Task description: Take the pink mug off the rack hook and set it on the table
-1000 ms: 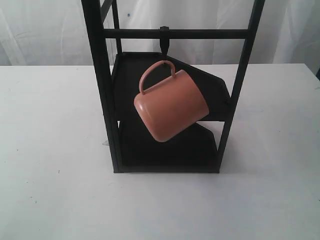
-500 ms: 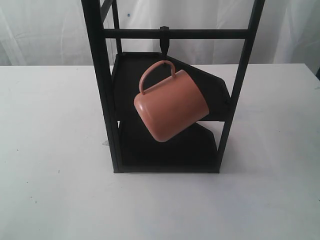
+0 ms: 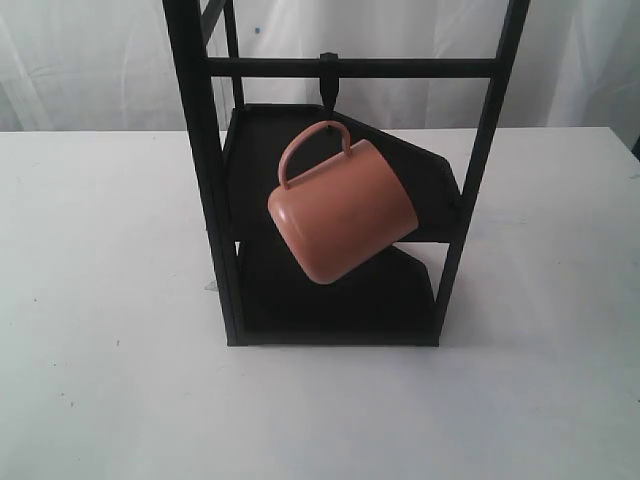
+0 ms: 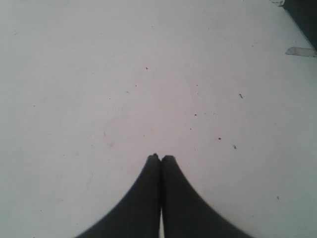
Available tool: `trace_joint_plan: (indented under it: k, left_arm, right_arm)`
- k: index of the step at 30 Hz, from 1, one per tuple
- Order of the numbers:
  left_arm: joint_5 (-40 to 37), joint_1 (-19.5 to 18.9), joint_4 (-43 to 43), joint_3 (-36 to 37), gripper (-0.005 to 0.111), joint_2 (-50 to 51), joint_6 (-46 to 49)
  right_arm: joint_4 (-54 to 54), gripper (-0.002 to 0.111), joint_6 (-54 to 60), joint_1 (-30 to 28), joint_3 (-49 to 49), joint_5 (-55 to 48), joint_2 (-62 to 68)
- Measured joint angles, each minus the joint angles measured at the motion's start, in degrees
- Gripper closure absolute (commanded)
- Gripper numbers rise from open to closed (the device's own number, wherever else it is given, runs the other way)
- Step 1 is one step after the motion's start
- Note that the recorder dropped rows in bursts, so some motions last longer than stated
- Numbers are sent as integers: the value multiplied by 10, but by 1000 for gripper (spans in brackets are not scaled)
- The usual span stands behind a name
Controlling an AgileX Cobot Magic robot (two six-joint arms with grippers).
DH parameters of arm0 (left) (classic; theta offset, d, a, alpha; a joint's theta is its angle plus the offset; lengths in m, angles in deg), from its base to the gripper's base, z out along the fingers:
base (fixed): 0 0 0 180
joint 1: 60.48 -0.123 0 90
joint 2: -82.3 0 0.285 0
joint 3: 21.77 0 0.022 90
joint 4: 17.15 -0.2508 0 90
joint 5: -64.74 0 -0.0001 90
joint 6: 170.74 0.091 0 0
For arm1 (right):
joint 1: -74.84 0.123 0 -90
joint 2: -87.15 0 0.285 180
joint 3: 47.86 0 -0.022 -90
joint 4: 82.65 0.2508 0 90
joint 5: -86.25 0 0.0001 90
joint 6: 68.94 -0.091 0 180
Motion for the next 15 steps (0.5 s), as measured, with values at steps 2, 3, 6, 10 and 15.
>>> trace_joint_plan:
  k: [2,3,6,10,15]
  left_arm:
    - [0,0,0,0,107,0,0]
    - [0,0,0,0,107,0,0]
    - [0,0,0,0,107,0,0]
    - [0,0,0,0,107,0,0]
    - [0,0,0,0,107,0,0]
  right_arm:
    - [0,108,-2,0,0,9,0]
    - [0,108,-4,0,0,23,0]
    - [5,108,-29,0,0,86,0]
    - [8,108,-34,0,28,124,-1]
    - [-5,108,180,0,107,-6,-1]
